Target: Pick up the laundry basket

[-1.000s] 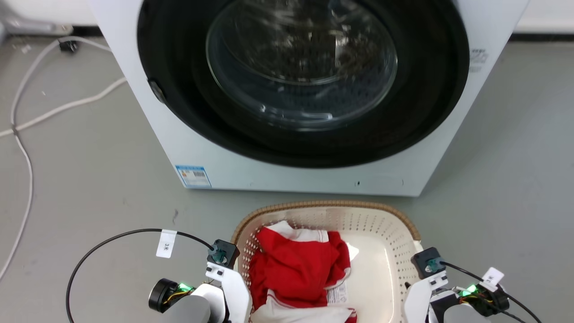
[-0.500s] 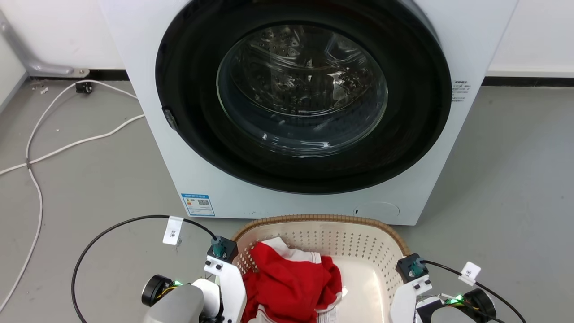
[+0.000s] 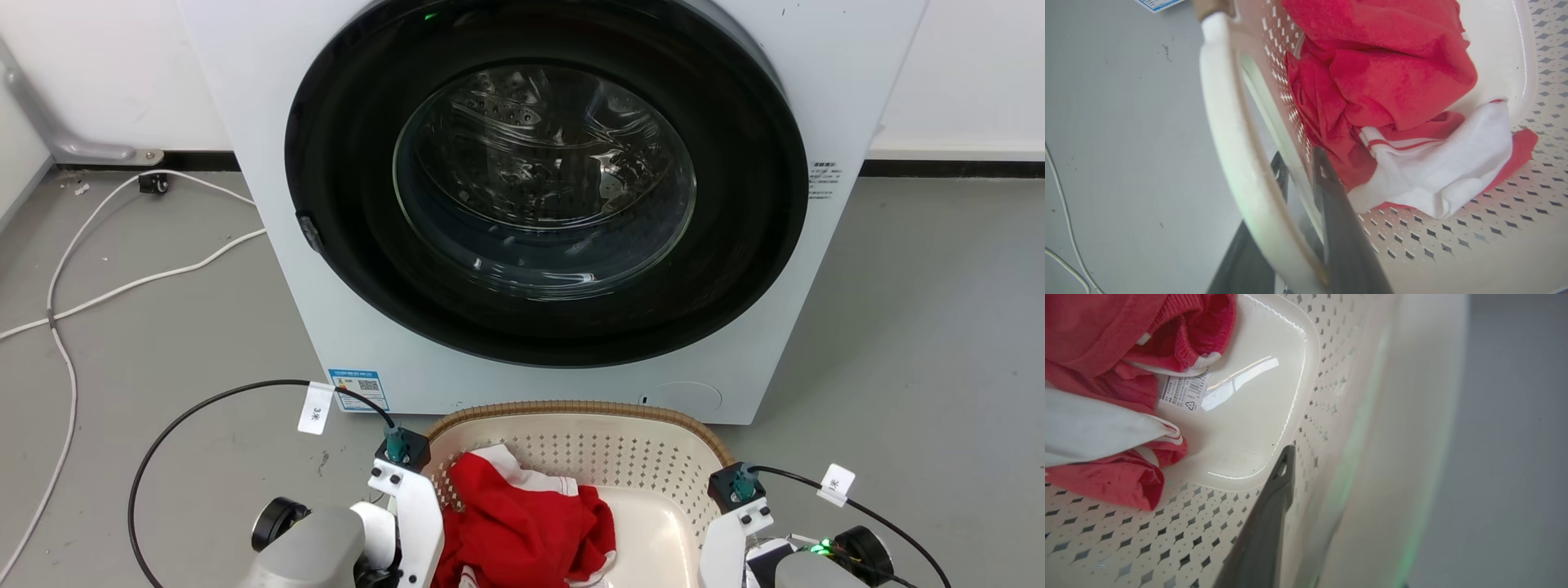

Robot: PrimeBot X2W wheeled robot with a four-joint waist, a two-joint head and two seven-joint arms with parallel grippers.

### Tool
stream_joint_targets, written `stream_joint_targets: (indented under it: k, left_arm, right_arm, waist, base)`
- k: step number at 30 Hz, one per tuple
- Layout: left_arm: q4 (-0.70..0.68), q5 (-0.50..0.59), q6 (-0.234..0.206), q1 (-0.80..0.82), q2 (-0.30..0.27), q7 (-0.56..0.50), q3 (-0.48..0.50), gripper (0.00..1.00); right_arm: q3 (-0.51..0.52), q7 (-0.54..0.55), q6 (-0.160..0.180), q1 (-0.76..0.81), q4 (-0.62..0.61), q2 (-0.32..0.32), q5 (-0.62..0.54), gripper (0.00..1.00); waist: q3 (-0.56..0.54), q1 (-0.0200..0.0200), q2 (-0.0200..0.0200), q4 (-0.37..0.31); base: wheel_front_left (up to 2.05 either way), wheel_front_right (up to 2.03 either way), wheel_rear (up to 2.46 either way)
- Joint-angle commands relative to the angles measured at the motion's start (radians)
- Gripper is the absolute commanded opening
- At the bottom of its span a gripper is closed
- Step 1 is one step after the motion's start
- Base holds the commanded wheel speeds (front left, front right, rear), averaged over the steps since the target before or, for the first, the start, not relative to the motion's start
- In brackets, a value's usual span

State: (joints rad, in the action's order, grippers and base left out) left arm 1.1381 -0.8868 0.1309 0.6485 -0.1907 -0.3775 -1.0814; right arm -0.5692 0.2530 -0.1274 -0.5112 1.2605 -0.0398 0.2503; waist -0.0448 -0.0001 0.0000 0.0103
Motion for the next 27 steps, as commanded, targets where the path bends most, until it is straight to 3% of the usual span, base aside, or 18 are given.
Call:
stream_joint_targets:
  k: [1, 27]
  left_arm:
    - [-0.002, 0.000, -0.003, 0.041, -0.024, 0.005, -0.005, 0.00]
    - [-0.002, -0.105, -0.003, 0.065, -0.041, 0.006, -0.117, 0.00]
  right_arm:
    - [-0.028, 0.013, -0.006, 0.013, 0.015, -0.019, -0.012, 0.00]
    - [-0.177, 0.011, -0.007, -0.016, 0.028, -0.037, 0.138, 0.00]
  waist:
    - [-0.001, 0.0001, 0.0000, -0.001]
    - [0.015, 0.0001, 0.0000, -0.009]
  base:
    - [0.00, 0.00, 0.00]
    - [0.00, 0.00, 0.00]
